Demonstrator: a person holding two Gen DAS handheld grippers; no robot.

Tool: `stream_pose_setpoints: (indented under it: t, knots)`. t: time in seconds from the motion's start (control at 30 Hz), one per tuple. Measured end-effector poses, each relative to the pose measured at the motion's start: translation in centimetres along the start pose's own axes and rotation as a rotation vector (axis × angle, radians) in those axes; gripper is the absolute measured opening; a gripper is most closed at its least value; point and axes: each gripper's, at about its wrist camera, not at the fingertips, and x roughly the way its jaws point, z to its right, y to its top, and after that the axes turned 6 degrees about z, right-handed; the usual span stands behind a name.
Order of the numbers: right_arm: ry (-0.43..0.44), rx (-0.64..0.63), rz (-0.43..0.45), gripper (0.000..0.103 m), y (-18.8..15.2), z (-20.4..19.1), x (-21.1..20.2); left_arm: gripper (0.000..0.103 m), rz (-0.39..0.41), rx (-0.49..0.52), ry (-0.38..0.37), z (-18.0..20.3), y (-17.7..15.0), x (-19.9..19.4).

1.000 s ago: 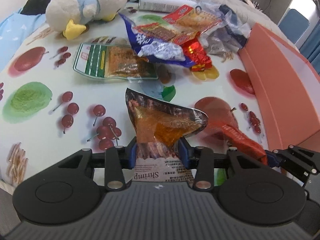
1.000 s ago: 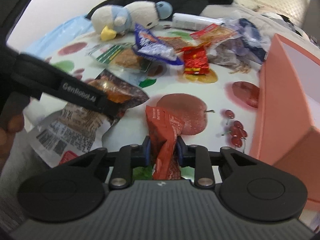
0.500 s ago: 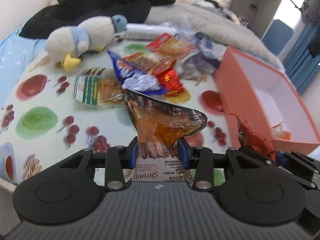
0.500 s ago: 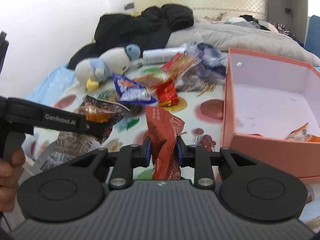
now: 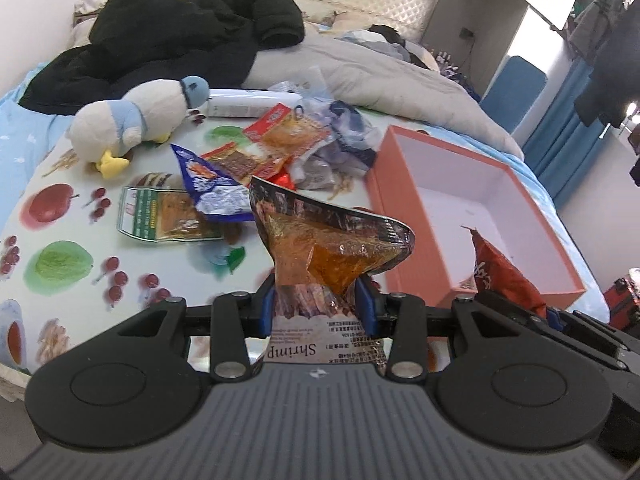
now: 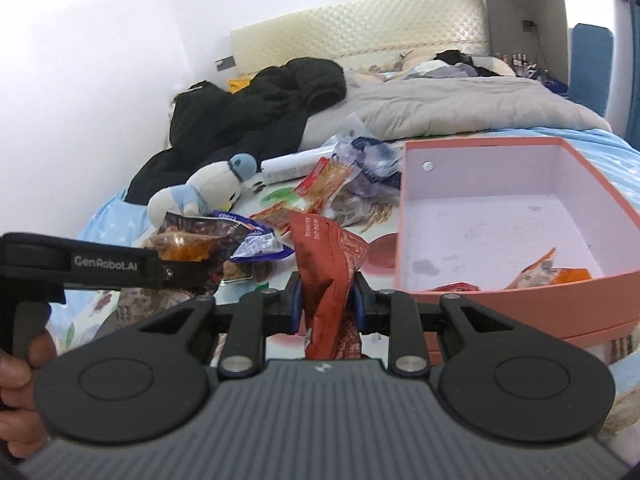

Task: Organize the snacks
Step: 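Carry both bags over the pink box with both tools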

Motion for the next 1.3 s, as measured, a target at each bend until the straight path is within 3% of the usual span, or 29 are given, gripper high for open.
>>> stream_pose_setpoints:
  t: [0.77, 1.07, 1.3]
  knots:
    - [-0.117, 0.064, 0.056, 0.028, 1.0, 6.8, -5.3, 0.046, -0.006, 0.119, -0.171, 11.2, 0.9, 1.5]
    - [-0.159, 0.101, 0.049, 0.028, 0.9, 10.3, -4.6, 0.046, -0.061, 0.137, -0.207, 14.8, 1.0, 5.2]
    - [-0.197, 0.101, 0.061, 0.028, 2.6, 13.6, -2.5, 0.046, -0.053, 0.208, -0.198, 17.8, 4.2, 9.4]
